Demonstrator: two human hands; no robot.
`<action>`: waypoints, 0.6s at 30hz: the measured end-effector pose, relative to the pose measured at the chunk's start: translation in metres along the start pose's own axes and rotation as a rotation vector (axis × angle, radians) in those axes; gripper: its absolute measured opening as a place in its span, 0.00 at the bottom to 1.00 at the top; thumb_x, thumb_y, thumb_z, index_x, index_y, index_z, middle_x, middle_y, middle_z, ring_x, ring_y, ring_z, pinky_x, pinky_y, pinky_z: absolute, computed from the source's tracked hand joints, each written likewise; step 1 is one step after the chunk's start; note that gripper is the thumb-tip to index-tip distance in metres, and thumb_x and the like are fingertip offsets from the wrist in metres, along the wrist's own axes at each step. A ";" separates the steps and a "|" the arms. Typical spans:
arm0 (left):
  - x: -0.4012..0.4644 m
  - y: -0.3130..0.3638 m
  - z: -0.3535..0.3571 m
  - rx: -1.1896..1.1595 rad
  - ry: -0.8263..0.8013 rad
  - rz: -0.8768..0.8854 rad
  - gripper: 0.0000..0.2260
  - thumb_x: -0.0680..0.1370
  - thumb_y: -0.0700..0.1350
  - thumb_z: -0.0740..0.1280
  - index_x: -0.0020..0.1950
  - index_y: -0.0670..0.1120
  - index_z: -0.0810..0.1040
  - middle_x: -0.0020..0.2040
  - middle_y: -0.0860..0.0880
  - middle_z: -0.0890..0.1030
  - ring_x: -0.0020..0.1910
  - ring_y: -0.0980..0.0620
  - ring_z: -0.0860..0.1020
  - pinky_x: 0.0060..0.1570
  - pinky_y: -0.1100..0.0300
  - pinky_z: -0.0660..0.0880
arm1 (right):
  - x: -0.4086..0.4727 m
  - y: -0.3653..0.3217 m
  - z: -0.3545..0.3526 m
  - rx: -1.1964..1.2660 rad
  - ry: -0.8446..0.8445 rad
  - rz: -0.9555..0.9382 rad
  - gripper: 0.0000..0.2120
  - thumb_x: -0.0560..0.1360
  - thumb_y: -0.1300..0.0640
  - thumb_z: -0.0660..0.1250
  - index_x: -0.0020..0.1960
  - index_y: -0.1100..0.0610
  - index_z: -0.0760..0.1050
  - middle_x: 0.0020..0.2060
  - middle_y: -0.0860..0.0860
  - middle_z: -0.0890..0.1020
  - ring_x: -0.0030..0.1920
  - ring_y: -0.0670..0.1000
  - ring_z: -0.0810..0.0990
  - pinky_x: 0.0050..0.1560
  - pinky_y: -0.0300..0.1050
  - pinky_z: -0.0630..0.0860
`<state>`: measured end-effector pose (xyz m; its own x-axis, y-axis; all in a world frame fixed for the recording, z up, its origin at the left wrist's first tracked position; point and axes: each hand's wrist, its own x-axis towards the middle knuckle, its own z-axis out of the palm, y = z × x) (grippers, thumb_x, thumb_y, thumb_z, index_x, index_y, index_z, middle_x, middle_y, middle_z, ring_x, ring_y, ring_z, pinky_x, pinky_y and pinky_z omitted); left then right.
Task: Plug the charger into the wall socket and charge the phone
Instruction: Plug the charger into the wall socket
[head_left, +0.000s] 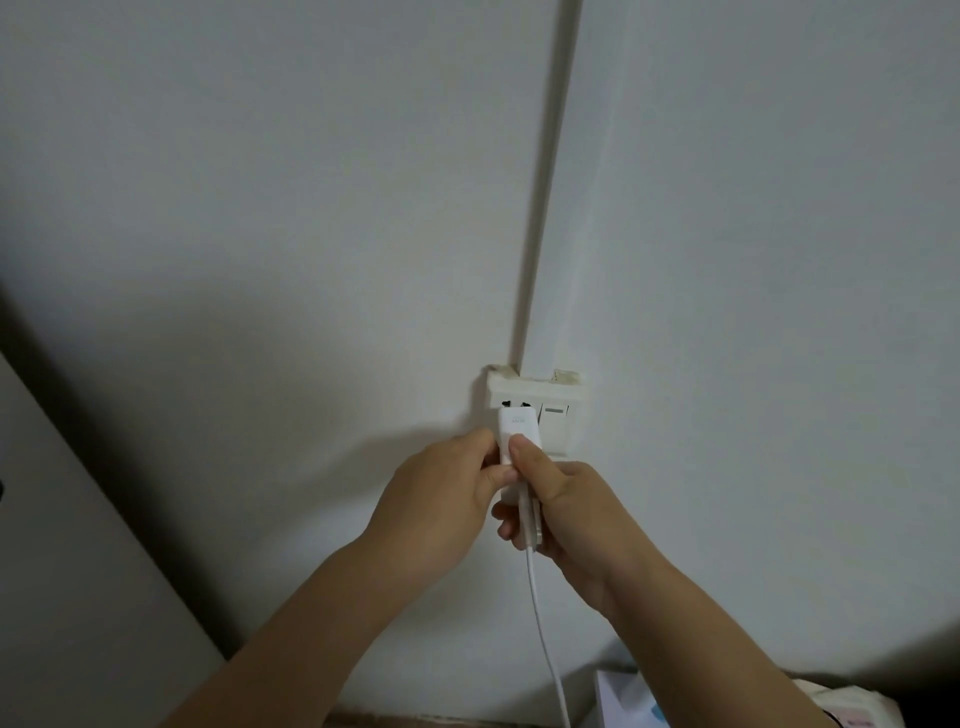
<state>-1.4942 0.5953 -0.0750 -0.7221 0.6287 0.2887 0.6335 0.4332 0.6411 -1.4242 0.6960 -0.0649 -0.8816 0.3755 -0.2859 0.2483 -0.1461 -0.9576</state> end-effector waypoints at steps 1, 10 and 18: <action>0.001 0.001 0.000 -0.001 0.011 0.000 0.15 0.76 0.50 0.60 0.29 0.56 0.62 0.29 0.57 0.70 0.30 0.59 0.70 0.29 0.63 0.62 | 0.000 -0.002 -0.001 0.006 -0.010 -0.004 0.26 0.76 0.46 0.60 0.53 0.71 0.76 0.34 0.58 0.76 0.27 0.50 0.75 0.29 0.37 0.74; 0.008 0.007 -0.009 0.093 -0.004 0.062 0.16 0.77 0.49 0.59 0.29 0.57 0.61 0.29 0.58 0.69 0.29 0.60 0.69 0.28 0.66 0.59 | 0.001 -0.007 -0.006 -0.073 -0.075 -0.034 0.27 0.76 0.43 0.58 0.48 0.68 0.77 0.31 0.55 0.77 0.29 0.49 0.75 0.29 0.37 0.74; 0.014 0.002 -0.013 0.165 -0.132 0.125 0.07 0.77 0.48 0.58 0.39 0.54 0.64 0.34 0.58 0.69 0.35 0.56 0.71 0.33 0.67 0.63 | 0.009 -0.004 -0.005 -0.178 -0.046 -0.054 0.20 0.76 0.45 0.58 0.40 0.63 0.73 0.32 0.57 0.75 0.28 0.50 0.71 0.24 0.35 0.67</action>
<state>-1.5063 0.5968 -0.0603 -0.5993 0.7583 0.2564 0.7604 0.4392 0.4784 -1.4310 0.7048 -0.0638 -0.9119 0.3357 -0.2359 0.2637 0.0389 -0.9638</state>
